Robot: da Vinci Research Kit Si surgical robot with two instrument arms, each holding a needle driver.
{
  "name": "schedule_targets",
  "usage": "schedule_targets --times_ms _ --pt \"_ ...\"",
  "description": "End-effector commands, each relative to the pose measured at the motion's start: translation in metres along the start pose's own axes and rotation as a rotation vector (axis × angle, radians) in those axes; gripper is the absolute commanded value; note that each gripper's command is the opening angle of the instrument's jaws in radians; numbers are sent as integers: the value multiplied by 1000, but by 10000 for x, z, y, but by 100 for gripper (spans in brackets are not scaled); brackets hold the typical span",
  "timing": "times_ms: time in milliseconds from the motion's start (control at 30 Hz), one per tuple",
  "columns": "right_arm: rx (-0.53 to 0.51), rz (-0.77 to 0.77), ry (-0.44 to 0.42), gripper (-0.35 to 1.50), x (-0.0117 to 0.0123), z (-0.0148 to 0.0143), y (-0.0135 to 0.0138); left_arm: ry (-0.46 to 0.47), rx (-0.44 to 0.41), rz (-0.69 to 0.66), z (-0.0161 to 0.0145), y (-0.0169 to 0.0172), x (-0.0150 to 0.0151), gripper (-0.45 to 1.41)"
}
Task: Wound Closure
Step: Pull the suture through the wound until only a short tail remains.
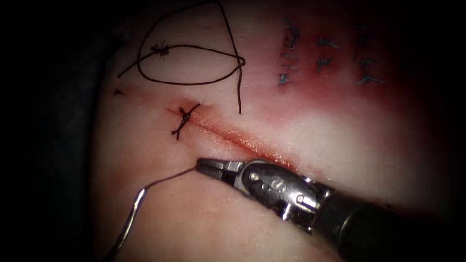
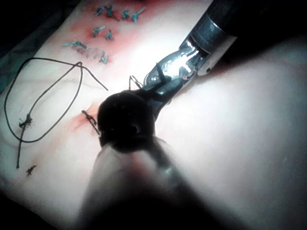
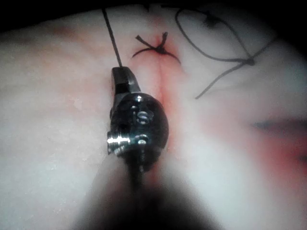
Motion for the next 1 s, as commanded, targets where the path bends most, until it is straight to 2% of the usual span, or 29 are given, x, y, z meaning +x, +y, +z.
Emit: schedule_targets --times_ms 33,200,267,333,400,667,833,867,900,967,1000 --pt "1 0 -4 -35 -2 3 -1 2 0 3 4 -6 0 -35" --pt "19 -3 -20 -35 1 -10 -20 9 60 32 1 -13 -5 -35" --pt "37 -6 -32 -35 8 -19 -47 -6 158 54 4 -25 -20 -35" --pt "38 -3 -34 -35 10 -20 -53 -11 179 58 4 -30 -26 -35" --pt "56 -7 -29 -35 16 -23 -74 -22 223 56 7 -39 -41 -35" --pt "93 -10 -10 -35 34 -21 -110 -25 294 55 10 -52 -61 -35" --pt "112 -5 10 -35 54 -16 -124 3 332 54 -1 -56 -62 -35" --pt "53 11 42 93 61 -14 -112 23 370 65 -15 -57 -61 -35" --pt "53 11 42 93 61 -14 -112 23 370 65 -15 -57 -61 -35" --pt "-4 9 57 136 65 -16 -93 42 425 75 -35 -59 -57 -35" --pt "-4 9 57 136 65 -16 -93 42 425 75 -35 -59 -57 -35"
